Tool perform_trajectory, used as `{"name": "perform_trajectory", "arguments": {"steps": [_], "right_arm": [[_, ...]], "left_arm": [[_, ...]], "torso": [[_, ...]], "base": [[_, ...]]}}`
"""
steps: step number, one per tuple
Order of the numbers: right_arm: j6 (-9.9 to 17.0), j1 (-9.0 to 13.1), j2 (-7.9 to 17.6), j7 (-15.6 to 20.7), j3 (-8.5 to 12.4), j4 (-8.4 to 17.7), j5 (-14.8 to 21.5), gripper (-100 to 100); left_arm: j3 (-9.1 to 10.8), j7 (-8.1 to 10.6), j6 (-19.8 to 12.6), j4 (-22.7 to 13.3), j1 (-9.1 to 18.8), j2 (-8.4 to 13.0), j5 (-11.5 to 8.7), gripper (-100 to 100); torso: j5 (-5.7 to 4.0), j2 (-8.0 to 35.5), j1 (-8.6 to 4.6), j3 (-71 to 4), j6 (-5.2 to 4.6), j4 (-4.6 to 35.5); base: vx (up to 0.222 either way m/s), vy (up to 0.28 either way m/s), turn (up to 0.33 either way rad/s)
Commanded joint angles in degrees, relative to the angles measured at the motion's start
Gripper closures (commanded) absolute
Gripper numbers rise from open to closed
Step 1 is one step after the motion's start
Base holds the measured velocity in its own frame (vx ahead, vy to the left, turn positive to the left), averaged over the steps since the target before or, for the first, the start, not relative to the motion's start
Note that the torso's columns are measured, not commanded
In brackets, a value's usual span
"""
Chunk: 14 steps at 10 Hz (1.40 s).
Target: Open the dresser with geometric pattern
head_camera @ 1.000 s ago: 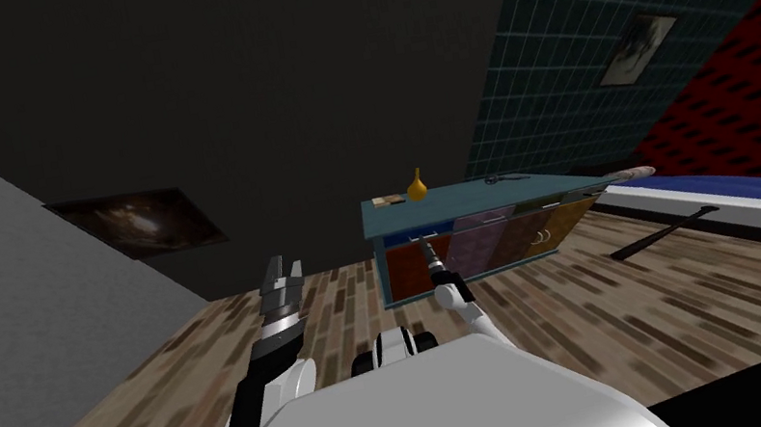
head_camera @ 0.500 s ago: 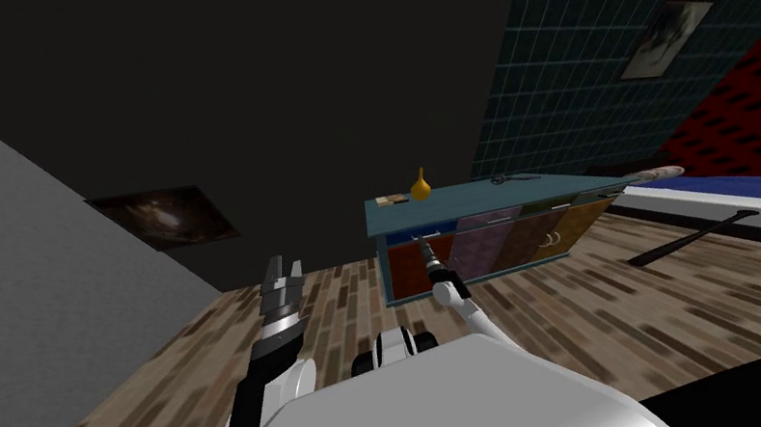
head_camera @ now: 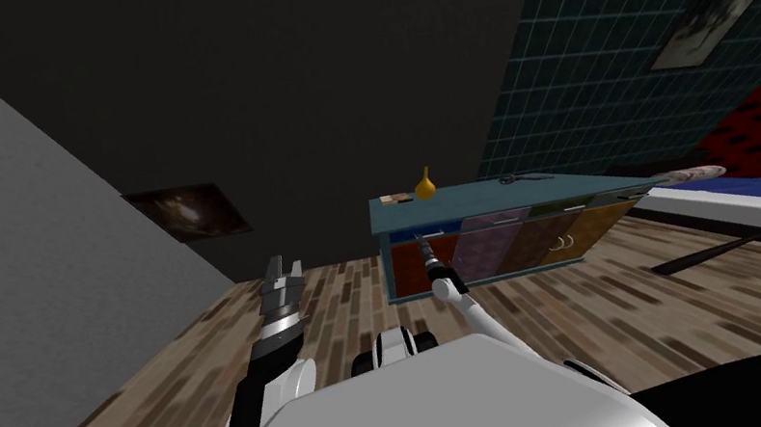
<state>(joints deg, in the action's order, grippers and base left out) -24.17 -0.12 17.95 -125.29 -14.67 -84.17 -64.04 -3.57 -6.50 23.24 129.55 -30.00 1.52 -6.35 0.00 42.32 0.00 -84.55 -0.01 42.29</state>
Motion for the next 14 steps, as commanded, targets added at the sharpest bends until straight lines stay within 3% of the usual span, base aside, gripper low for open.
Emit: {"name": "perform_trajectory", "arguments": {"steps": [1,3,4,5,6,12,13,14], "right_arm": [[0.3,1.3,1.7,-3.9,-0.6,1.3,-2.0,-100],[0.3,1.3,1.8,-4.0,-0.6,1.3,-2.1,-100],[2.0,2.3,2.3,-3.8,0.4,1.2,-3.0,-100],[1.1,1.9,2.2,-4.0,0.0,1.2,-2.6,-100],[1.3,1.9,2.2,-4.0,0.1,1.2,-2.7,100],[2.4,1.9,2.8,-3.9,0.1,-0.4,-3.0,100],[5.0,2.8,3.9,-3.8,1.3,-0.7,-4.3,-100],[6.2,3.3,4.5,-3.7,1.9,-1.0,-4.9,-100]], "left_arm": [[0.00,0.00,0.0,0.0,0.0,0.0,0.0,0],[0.00,0.00,0.0,0.0,0.0,0.0,0.0,0],[0.00,0.00,0.0,0.0,0.0,0.0,0.0,0],[0.00,0.00,0.0,0.0,0.0,0.0,0.0,0],[0.00,0.00,0.0,0.0,0.0,0.0,0.0,0],[0.00,0.00,0.0,0.0,0.0,0.0,0.0,0],[0.00,0.00,0.0,0.0,0.0,0.0,0.0,0],[0.00,0.00,0.0,0.0,0.0,0.0,0.0,0]], "torso": [[0.00,0.0,-0.02,0.0,0.00,0.0],[0.00,-0.1,0.00,-0.1,0.00,0.0],[0.00,-0.1,0.00,-0.1,0.00,0.0],[0.01,-0.3,0.04,-0.2,0.00,-0.1],[0.00,-0.1,0.01,-0.1,0.01,-0.1],[-0.07,-0.1,-0.12,-0.1,-0.06,-0.1],[0.00,-0.4,-0.09,-0.3,-0.01,0.0],[0.05,-0.5,0.06,-0.3,-0.02,-0.1]], "base": [[-0.031,-0.003,0.068],[-0.014,-0.001,0.037],[0.064,0.012,-0.045],[0.043,0.008,-0.010],[0.006,0.001,0.003],[-0.167,0.024,-0.037],[-0.028,0.046,-0.119],[-0.001,0.095,-0.114]]}}
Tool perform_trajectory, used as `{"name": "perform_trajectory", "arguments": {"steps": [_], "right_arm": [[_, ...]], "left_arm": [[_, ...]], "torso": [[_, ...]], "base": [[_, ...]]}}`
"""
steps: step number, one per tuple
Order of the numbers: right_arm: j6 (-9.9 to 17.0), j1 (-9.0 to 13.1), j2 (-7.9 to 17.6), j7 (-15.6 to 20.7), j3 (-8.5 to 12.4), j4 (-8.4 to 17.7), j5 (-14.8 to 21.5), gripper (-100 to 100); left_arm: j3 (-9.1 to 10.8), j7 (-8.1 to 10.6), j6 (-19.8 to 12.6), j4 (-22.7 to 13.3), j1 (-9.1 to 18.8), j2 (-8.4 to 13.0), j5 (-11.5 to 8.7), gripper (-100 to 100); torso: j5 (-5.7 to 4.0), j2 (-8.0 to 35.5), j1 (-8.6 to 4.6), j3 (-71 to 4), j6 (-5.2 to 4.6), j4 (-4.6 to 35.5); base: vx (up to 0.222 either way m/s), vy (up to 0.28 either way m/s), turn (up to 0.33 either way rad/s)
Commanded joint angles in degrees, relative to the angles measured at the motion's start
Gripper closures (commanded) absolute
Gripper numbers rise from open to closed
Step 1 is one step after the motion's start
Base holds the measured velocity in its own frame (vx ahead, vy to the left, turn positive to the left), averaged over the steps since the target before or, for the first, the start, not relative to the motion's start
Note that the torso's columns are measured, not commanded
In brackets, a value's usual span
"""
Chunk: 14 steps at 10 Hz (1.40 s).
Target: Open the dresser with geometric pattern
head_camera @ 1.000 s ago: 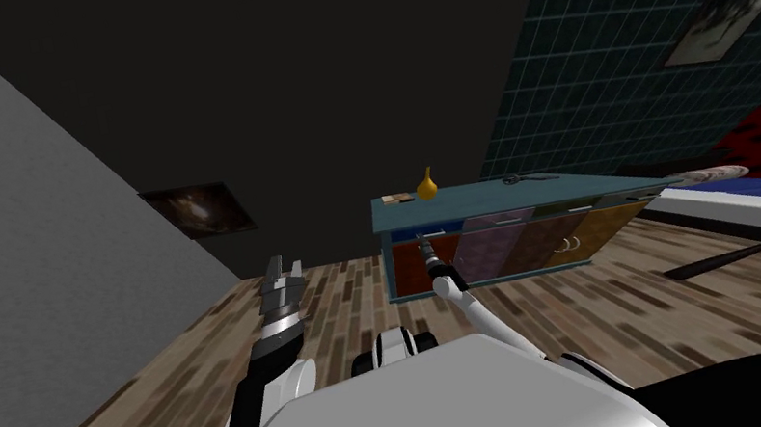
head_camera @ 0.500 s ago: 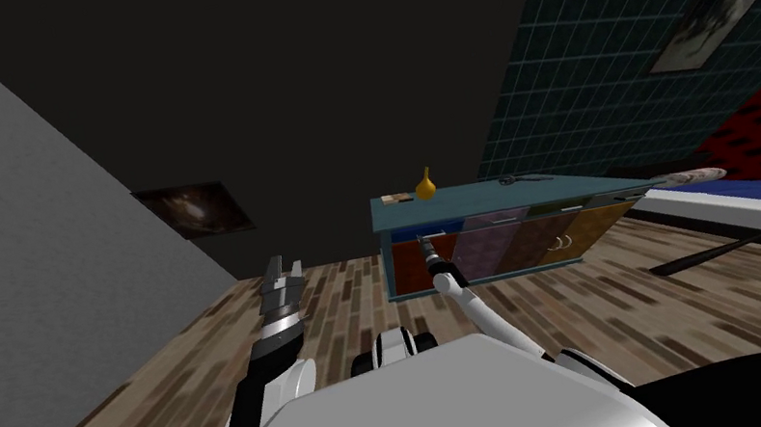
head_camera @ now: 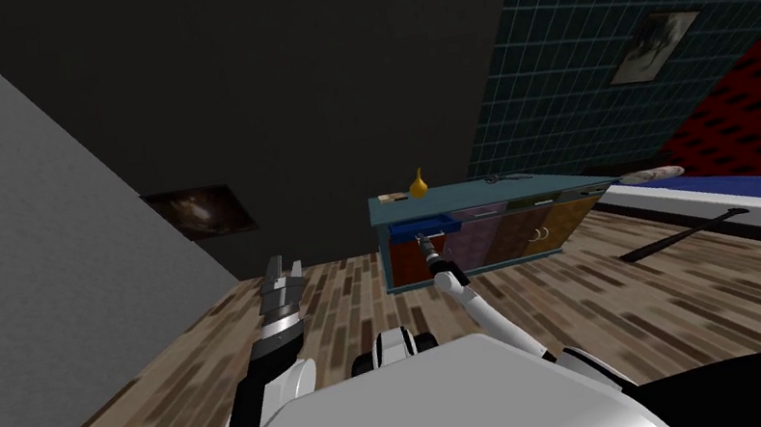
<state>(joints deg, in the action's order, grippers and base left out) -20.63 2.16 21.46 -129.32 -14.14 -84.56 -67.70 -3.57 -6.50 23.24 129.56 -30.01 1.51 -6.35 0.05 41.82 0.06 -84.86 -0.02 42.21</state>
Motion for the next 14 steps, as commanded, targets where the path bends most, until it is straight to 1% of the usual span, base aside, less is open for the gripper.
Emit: {"name": "perform_trajectory", "arguments": {"steps": [1,4,7,8,9,14], "right_arm": [[3.9,1.5,1.5,0.4,2.0,-0.8,-1.8,-100],[7.6,3.1,3.1,0.6,3.9,-1.5,-3.7,-100],[11.3,4.6,4.7,0.8,5.9,-2.2,-5.5,-100],[10.6,4.1,4.2,1.0,5.6,-2.2,-5.2,-100],[10.9,4.1,4.3,1.0,5.8,-2.2,-5.2,0],[10.8,4.1,4.3,1.1,5.8,-2.1,-5.2,0]], "left_arm": [[-0.01,0.00,0.0,0.0,0.0,0.0,0.0,0],[0.00,0.00,0.0,0.0,0.0,0.0,0.0,0],[0.00,0.00,0.0,0.0,0.0,0.0,0.0,0],[0.00,0.00,0.0,0.0,0.0,0.0,0.0,0],[0.00,0.00,0.0,0.0,0.0,0.0,0.0,0],[0.00,0.00,0.0,0.0,0.0,0.0,0.0,0]], "torso": [[0.02,0.1,0.15,0.1,0.04,0.0],[-0.06,0.5,-0.12,0.3,0.03,0.1],[-0.06,0.5,-0.09,0.3,0.03,0.1],[-0.04,0.5,-0.06,0.3,0.02,0.1],[-0.04,0.5,-0.08,0.3,0.08,0.1],[-0.04,0.5,-0.05,0.3,0.02,0.1]], "base": [[-0.004,0.092,-0.098],[-0.009,0.074,-0.078],[-0.015,0.064,-0.079],[-0.007,0.027,-0.028],[0.000,0.000,0.000],[0.000,0.000,0.000]]}}
